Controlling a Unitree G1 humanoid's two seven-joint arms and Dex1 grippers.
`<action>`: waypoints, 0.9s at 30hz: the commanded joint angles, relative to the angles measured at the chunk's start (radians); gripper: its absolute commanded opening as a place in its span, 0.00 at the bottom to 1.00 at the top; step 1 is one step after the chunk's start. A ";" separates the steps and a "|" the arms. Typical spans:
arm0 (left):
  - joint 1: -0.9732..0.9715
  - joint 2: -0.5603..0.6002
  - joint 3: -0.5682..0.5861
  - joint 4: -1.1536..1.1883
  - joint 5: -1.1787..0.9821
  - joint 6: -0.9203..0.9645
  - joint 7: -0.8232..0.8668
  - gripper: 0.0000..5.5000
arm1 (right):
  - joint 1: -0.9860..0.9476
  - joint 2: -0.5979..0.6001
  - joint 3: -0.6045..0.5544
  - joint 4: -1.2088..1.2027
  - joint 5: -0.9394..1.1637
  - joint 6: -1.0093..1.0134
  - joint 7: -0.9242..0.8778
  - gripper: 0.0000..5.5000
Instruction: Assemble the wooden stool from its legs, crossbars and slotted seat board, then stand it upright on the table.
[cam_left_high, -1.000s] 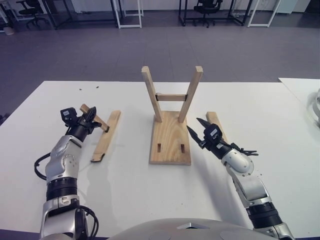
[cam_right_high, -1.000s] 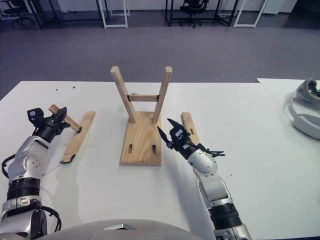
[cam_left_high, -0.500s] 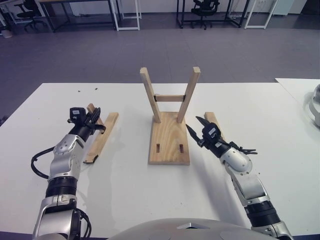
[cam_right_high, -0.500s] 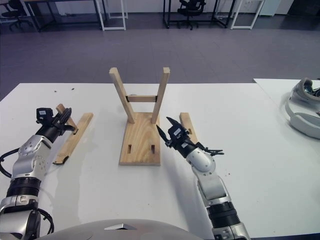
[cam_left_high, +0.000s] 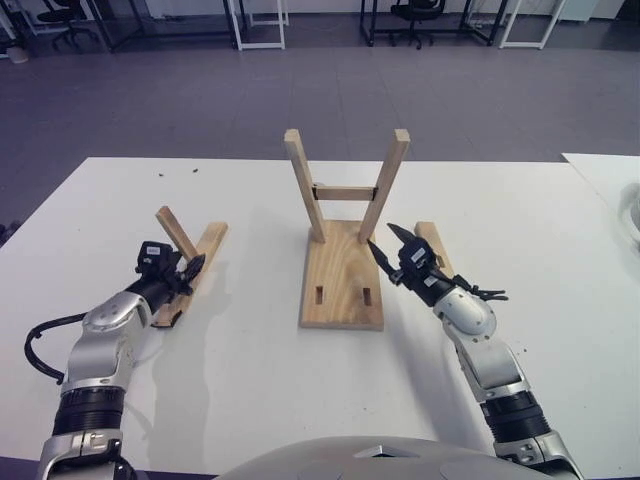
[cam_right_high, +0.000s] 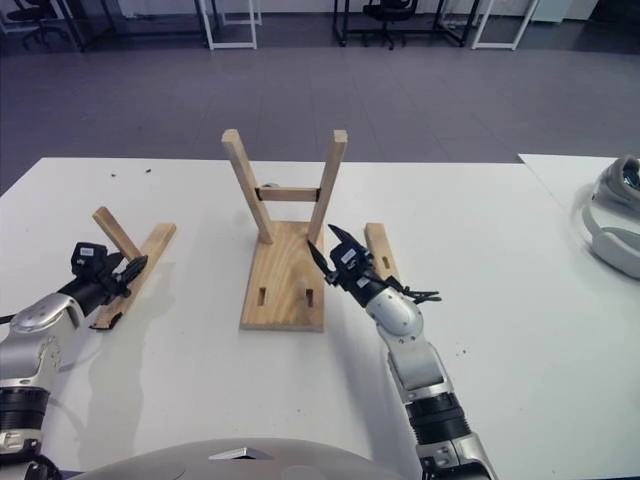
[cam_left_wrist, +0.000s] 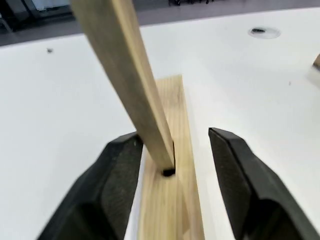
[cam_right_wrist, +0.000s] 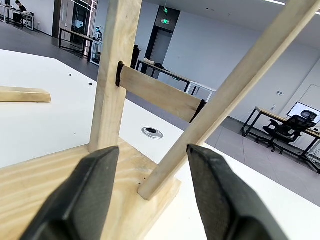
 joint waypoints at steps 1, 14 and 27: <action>0.033 0.067 0.038 -0.027 -0.001 0.079 -0.044 0.55 | -0.006 0.003 0.005 0.013 -0.006 -0.012 -0.002 0.46; 0.066 0.090 -0.023 0.002 0.072 0.112 -0.127 0.43 | -0.010 0.000 0.017 0.031 -0.018 -0.020 -0.002 0.46; -0.043 0.043 0.189 -0.185 -0.233 -0.034 -0.301 0.37 | -0.193 0.134 -0.151 -0.198 0.641 0.487 0.062 0.46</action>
